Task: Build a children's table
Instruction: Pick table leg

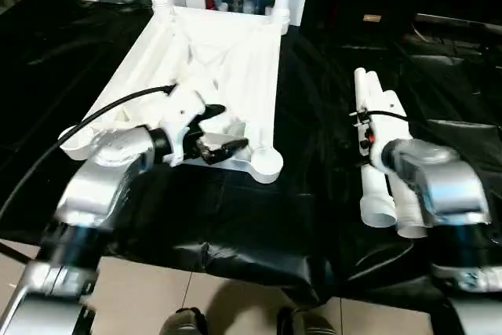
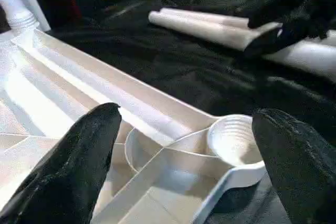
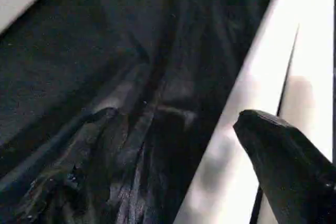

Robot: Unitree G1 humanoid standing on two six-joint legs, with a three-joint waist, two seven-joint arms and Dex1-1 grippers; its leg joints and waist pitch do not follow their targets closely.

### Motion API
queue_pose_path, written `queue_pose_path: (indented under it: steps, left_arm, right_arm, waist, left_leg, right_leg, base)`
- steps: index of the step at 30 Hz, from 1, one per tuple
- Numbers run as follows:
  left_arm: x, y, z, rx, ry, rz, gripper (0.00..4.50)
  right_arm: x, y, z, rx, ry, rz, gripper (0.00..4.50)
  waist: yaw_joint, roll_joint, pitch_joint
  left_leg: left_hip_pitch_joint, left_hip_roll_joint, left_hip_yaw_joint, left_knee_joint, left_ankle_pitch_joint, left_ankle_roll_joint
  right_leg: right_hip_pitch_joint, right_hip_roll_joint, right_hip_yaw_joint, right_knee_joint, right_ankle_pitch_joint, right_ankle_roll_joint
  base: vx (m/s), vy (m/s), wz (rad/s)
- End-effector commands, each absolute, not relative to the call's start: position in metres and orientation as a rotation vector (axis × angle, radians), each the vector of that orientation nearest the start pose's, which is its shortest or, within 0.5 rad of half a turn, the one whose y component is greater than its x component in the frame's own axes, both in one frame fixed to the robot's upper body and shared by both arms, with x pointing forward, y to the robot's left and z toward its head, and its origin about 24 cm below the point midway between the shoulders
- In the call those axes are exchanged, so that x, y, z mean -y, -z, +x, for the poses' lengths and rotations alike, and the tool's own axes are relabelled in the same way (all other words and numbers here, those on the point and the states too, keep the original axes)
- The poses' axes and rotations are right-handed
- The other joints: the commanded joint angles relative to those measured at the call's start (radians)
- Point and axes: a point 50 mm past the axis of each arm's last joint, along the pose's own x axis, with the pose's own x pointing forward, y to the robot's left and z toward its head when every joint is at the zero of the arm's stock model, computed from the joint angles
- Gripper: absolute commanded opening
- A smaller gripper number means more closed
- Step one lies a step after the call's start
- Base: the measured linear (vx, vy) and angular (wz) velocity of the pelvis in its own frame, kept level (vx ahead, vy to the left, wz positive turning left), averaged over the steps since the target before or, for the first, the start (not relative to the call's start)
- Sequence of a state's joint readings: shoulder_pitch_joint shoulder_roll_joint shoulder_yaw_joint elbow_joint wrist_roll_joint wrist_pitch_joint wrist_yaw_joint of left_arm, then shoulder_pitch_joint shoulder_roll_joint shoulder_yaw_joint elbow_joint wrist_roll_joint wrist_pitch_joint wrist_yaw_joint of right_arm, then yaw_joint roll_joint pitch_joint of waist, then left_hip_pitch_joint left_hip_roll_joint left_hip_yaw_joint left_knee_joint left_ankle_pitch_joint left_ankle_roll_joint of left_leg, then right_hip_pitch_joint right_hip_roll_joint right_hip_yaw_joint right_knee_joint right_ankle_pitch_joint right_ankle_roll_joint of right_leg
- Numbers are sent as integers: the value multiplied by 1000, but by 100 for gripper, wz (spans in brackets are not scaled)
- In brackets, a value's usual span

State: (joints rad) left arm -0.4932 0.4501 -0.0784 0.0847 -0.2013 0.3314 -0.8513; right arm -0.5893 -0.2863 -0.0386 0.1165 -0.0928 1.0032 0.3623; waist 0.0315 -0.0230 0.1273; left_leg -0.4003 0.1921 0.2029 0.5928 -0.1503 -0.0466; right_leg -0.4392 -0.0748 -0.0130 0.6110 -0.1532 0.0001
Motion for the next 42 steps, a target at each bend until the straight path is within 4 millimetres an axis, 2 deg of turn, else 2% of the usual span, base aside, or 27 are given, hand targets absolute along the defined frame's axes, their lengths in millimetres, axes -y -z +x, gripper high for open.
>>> queue_pose_path:
  steps: [1, 4, 5, 8, 11, 13, 15, 16, 18, 19, 20, 22, 23, 28, 32, 36, 40, 42]
  left_arm:
    - [-159, -137, 310, -69, 922, 273, 444]
    - [-160, -135, 305, -89, 933, 271, 444]
    - [-161, -133, 302, -103, 945, 270, 444]
    - [-161, -134, 298, -113, 961, 274, 444]
    - [-161, -136, 296, -119, 969, 271, 444]
    - [-163, -139, 296, -117, 959, 268, 444]
    - [-164, -140, 296, -118, 956, 268, 444]
    - [-164, -141, 296, -118, 956, 267, 444]
    - [-164, -142, 296, -120, 959, 273, 444]
    - [-164, -143, 295, -121, 964, 274, 444]
    - [-164, -143, 295, -123, 967, 276, 444]
    - [-165, -143, 294, -128, 972, 279, 444]
    - [-165, -144, 294, -131, 972, 282, 444]
    - [-167, -144, 293, -142, 977, 290, 444]
    - [-168, -144, 293, -145, 975, 301, 444]
    - [-170, -146, 293, -141, 968, 306, 444]
    - [-171, -147, 292, -143, 966, 311, 444]
    - [-171, -147, 291, -144, 966, 315, 444]
  right_arm:
    - [187, -107, 334, -605, -140, -197, 380]
    - [179, -107, 333, -639, -161, -155, 380]
    - [173, -107, 332, -655, -183, -118, 380]
    - [167, -112, 333, -642, -211, -68, 380]
    - [159, -130, 337, -550, -246, 6, 380]
    - [167, -139, 340, -505, -156, -38, 380]
    - [176, -139, 339, -515, -71, -118, 380]
    - [180, -137, 338, -528, -44, -142, 380]
    - [183, -130, 334, -572, -25, -147, 380]
    - [185, -125, 332, -597, -18, -149, 380]
    - [186, -122, 330, -613, -16, -147, 380]
    - [186, -114, 326, -650, -13, -143, 380]
    - [186, -112, 325, -658, -11, -142, 380]
    - [181, -100, 321, -707, -34, -117, 380]
    - [175, -101, 320, -702, -58, -98, 380]
    - [165, -112, 323, -657, -100, -59, 380]
    - [166, -120, 326, -620, -78, -83, 380]
    - [173, -116, 327, -650, -40, -87, 380]
  waist:
    - [2, -3, -95]
    - [3, -6, -95]
    - [3, -4, -93]
    - [4, -2, -95]
    - [5, 0, -96]
    - [7, 1, -96]
    - [8, 2, -96]
    - [9, 7, -96]
    - [10, 3, -98]
    - [10, 5, -98]
    - [10, 8, -97]
    - [10, 5, -98]
    - [8, 3, -98]
    - [5, 7, -94]
    - [5, 9, -92]
    - [5, 7, -91]
    - [6, 8, -90]
    - [5, 6, -90]
  left_leg:
    - [36, 23, -10, -64, -197, -27]
    - [37, 21, -9, -64, -203, -29]
    - [34, 22, -10, -67, -208, -31]
    - [39, 23, -12, -67, -220, -46]
    - [38, 22, -12, -68, -213, -52]
    - [40, 20, -9, -67, -192, -61]
    - [41, 20, -9, -67, -194, -68]
    - [41, 17, -8, -67, -200, -79]
    - [39, 15, -10, -67, -201, -83]
    - [37, 14, -10, -67, -203, -82]
    - [36, 14, -12, -67, -202, -79]
    - [36, 14, -11, -66, -198, -73]
    - [31, 13, -13, -66, -191, -71]
    - [36, 15, -13, -67, -224, -74]
    - [39, 16, -15, -69, -243, -82]
    - [39, 16, -16, -71, -255, -86]
    - [40, 16, -16, -72, -260, -94]
    - [41, 15, -16, -72, -260, -96]
  right_leg:
    - [51, -37, 27, -62, -233, -199]
    - [49, -35, 29, -62, -247, -181]
    - [48, -36, 28, -65, -264, -173]
    - [45, -37, 28, -64, -277, -158]
    - [45, -36, 28, -61, -262, -150]
    - [42, -33, 28, -59, -248, -146]
    - [41, -33, 28, -60, -250, -144]
    - [41, -30, 28, -61, -253, -139]
    - [45, -29, 29, -59, -240, -133]
    - [47, -30, 29, -60, -235, -131]
    - [48, -31, 29, -59, -225, -132]
    - [49, -30, 29, -59, -211, -136]
    - [53, -31, 28, -57, -206, -139]
    - [47, -30, 28, -61, -242, -142]
    - [43, -30, 28, -63, -264, -135]
    - [42, -31, 27, -62, -275, -131]
    - [40, -31, 28, -64, -286, -123]
    - [40, -31, 28, -64, -293, -119]
  base:
    - [0, 0, 0]
    - [0, 0, 0]
    - [0, 0, 0]
    - [0, 0, 0]
    - [0, 0, 0]
    - [0, 0, 0]
    - [0, 0, 0]
    - [0, 0, 0]
    - [0, 0, 0]
    - [0, 0, 0]
    - [0, 0, 0]
    - [0, 0, 0]
    - [0, 0, 0]
    - [0, 0, 0]
    - [0, 0, 0]
    - [0, 0, 0]
    - [0, 0, 0]
    - [0, 0, 0]
